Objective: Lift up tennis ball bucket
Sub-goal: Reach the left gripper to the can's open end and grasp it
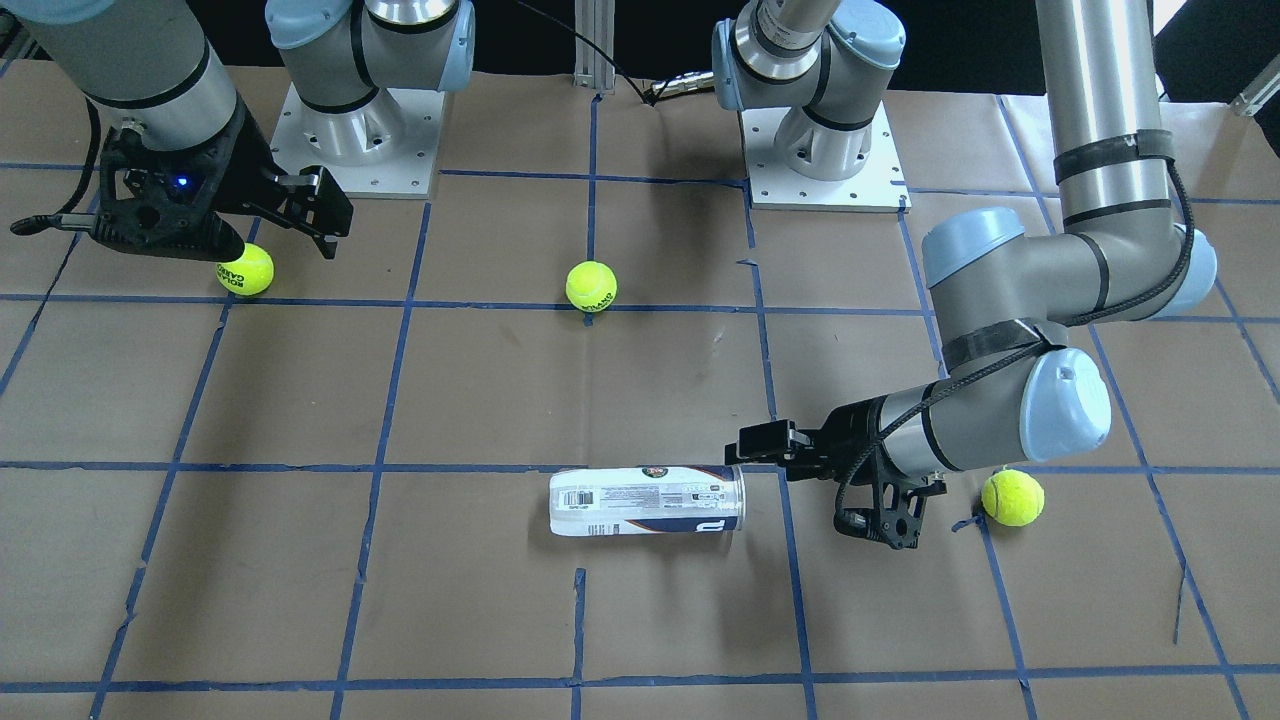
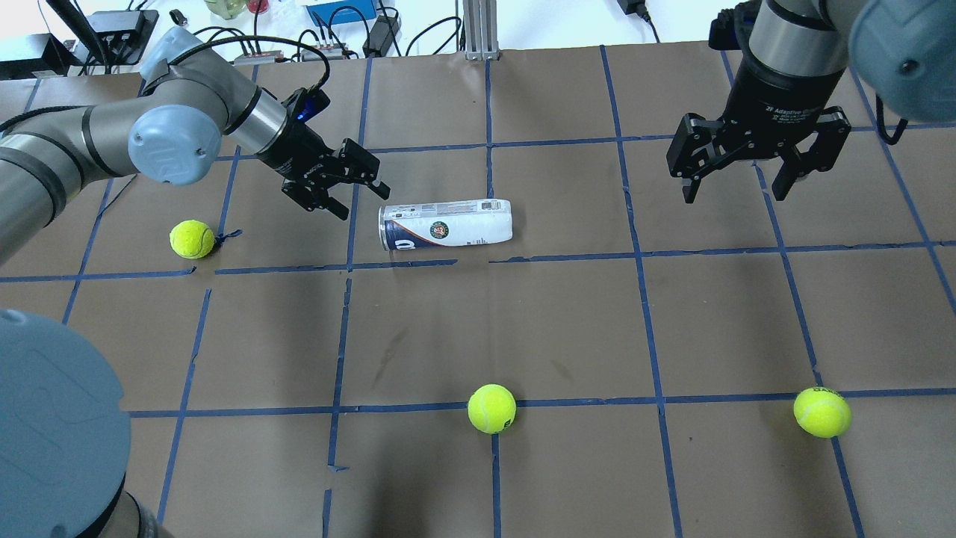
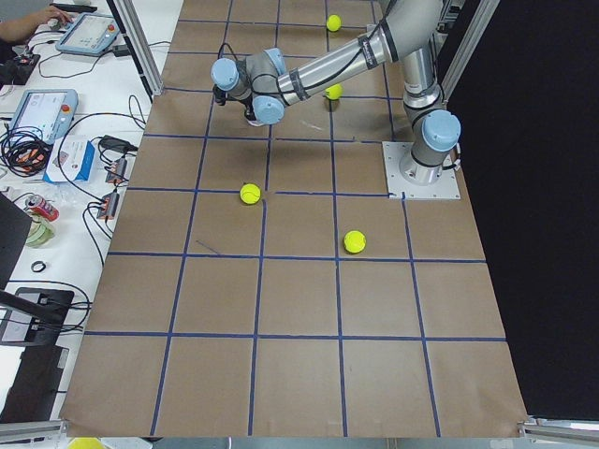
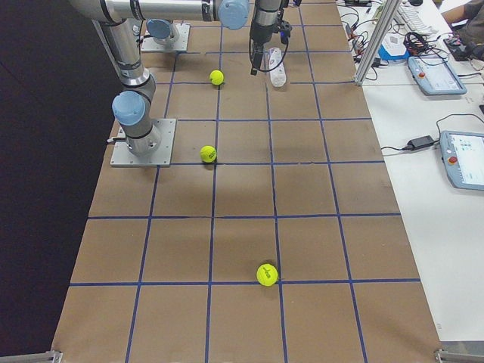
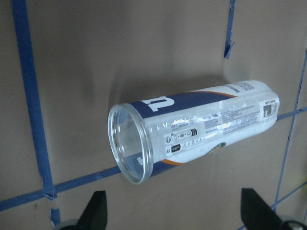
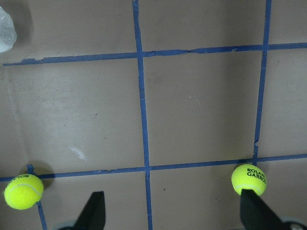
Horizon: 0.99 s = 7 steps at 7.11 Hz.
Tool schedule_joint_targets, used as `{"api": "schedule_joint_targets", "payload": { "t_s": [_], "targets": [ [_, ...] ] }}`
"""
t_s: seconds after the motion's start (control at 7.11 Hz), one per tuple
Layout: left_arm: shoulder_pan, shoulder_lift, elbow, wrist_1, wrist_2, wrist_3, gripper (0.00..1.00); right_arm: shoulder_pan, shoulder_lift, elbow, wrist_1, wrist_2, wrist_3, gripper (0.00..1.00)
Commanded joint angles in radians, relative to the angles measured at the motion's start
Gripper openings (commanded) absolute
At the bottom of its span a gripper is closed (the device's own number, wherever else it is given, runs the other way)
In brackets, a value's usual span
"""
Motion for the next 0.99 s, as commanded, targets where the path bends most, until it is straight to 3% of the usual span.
{"api": "schedule_joint_targets", "payload": {
  "t_s": [0.0,0.28,0.42,0.56,0.7,0.84],
  "targets": [
    [0.002,-0.081,-0.036,0.155,-0.087,-0.004,0.97,0.000,-0.002,-0.001,0.000,0.000,0.000,1.00],
    [0.001,-0.125,-0.038,0.197,-0.121,-0.010,0.95,0.000,0.000,-0.001,0.000,0.000,0.000,1.00],
    [0.001,-0.117,-0.047,0.193,-0.121,-0.007,0.78,0.000,0.000,-0.001,0.000,0.000,0.000,1.00],
    [0.001,-0.102,-0.058,0.197,-0.123,-0.013,0.46,0.000,0.000,-0.001,-0.002,0.000,0.000,1.00],
    [0.001,-0.096,-0.061,0.187,-0.161,-0.029,0.30,0.000,0.000,-0.001,0.000,0.000,0.000,1.00],
    [-0.005,-0.084,-0.064,0.184,-0.208,-0.056,0.21,0.000,0.000,-0.001,0.000,0.000,0.000,1.00]
  ]
}}
